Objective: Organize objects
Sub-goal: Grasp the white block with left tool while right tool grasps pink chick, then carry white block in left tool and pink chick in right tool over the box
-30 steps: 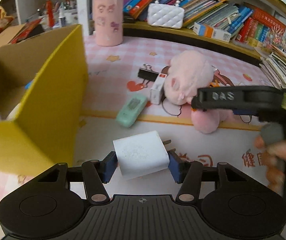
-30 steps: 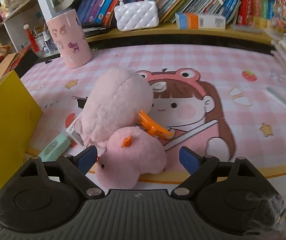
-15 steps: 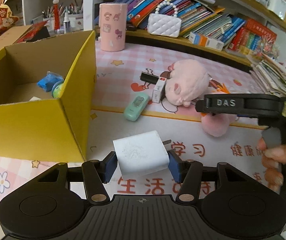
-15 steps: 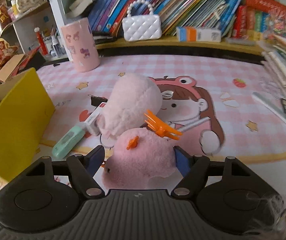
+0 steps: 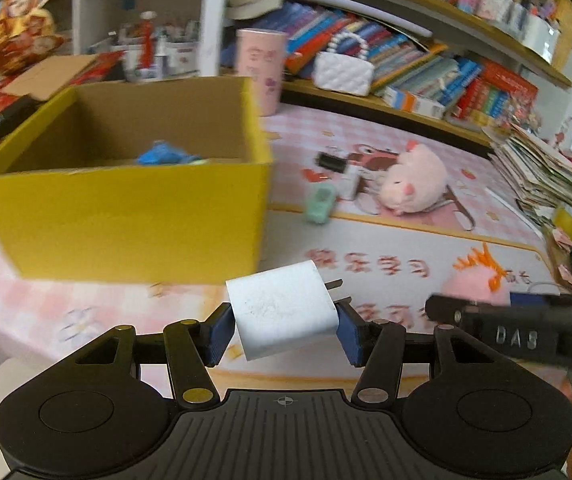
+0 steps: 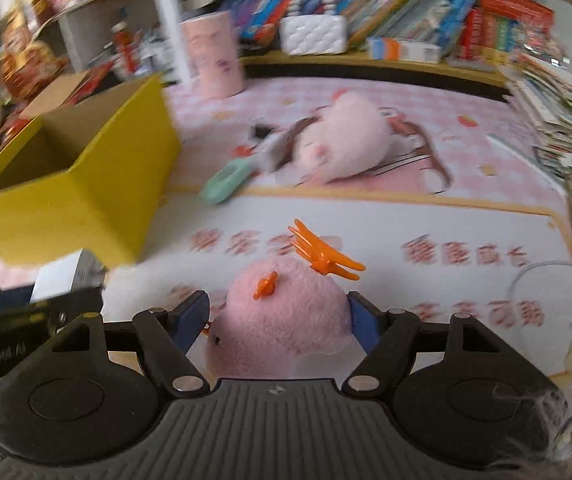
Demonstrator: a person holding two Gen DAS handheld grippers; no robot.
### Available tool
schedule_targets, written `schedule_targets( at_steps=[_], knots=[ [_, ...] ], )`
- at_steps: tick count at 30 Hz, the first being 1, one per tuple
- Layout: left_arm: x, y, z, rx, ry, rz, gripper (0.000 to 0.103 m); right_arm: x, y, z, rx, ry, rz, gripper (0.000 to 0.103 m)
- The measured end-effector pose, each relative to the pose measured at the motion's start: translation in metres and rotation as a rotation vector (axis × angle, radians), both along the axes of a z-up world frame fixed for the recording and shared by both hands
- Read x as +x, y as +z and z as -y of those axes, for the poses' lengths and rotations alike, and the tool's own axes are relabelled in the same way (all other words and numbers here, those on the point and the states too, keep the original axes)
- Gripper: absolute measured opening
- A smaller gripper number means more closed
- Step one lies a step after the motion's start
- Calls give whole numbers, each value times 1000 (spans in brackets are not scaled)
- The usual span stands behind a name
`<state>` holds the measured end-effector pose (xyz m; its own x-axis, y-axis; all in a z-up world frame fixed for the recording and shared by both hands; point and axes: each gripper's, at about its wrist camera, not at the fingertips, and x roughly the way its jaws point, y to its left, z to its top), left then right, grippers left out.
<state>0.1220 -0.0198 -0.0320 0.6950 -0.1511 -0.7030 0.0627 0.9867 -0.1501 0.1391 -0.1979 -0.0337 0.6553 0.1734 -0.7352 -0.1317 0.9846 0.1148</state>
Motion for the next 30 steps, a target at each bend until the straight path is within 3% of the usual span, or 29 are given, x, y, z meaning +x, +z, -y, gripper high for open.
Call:
schedule_targets(
  at_steps=[10, 22, 30],
  knots=[
    [-54, 2, -78, -1, 96, -8, 53, -57, 1, -87, -17, 159, 3, 73],
    [-96, 13, -131, 19, 86, 53, 54, -96, 8, -141, -2, 155, 48, 73],
    [-103, 31, -153, 28, 96, 130, 54, -101, 22, -162, -26, 172, 103, 73]
  ],
)
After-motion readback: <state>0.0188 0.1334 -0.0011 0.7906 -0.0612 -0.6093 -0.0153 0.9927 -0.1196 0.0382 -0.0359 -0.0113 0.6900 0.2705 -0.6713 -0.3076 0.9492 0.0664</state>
